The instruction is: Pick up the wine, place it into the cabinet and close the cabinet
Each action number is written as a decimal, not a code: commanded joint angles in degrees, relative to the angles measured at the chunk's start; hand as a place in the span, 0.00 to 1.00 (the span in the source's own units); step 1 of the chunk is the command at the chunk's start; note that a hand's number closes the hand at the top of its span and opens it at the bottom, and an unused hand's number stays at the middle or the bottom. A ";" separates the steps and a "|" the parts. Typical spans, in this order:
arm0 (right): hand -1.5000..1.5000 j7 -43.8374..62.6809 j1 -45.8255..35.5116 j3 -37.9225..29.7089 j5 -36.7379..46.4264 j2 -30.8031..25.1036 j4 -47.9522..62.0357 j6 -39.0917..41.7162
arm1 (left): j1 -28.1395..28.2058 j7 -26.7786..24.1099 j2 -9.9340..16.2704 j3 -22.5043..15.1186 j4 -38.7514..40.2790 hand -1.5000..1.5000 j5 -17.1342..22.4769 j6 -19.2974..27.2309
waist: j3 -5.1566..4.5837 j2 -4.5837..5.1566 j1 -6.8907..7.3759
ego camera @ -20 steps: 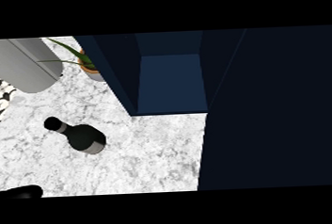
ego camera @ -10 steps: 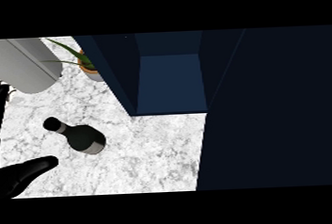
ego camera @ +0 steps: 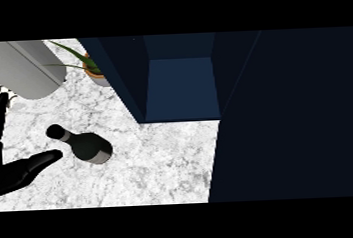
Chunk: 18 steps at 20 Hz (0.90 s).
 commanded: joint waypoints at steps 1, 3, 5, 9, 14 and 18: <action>0.00 -0.27 -0.07 -5.40 -7.48 -0.47 -3.02 1.13 | 1.80 -5.87 -2.75 -2.35 5.10 0.00 -1.71 -0.48 | 0.05 0.16 0.09; 0.00 3.41 -0.99 -3.00 -5.30 -0.49 -6.14 -0.16 | 3.16 -5.82 -1.14 0.16 5.95 0.00 0.34 -2.10 | 0.02 0.07 0.09; 0.00 5.42 -0.58 -1.36 -3.59 -0.58 -7.70 -0.59 | 5.35 -6.55 -2.01 -1.89 5.03 0.00 -2.06 -1.86 | 0.03 0.01 0.10; 0.00 2.37 -2.70 -5.03 -6.74 -0.42 -2.64 -0.24 | 4.78 -13.35 -1.32 2.42 14.48 0.00 2.23 -5.01 | 0.03 0.15 0.20; 0.00 9.98 -3.72 0.23 -0.73 -0.74 -10.89 -3.42 | 6.44 -17.98 -3.29 1.59 19.79 0.00 0.99 -5.09 | -0.01 -0.06 -0.34; 0.00 3.73 -5.08 -4.27 -5.13 -1.18 -1.13 -0.95 | 7.35 -23.06 -2.98 2.85 23.69 0.00 2.66 -7.55 | 0.02 0.13 0.27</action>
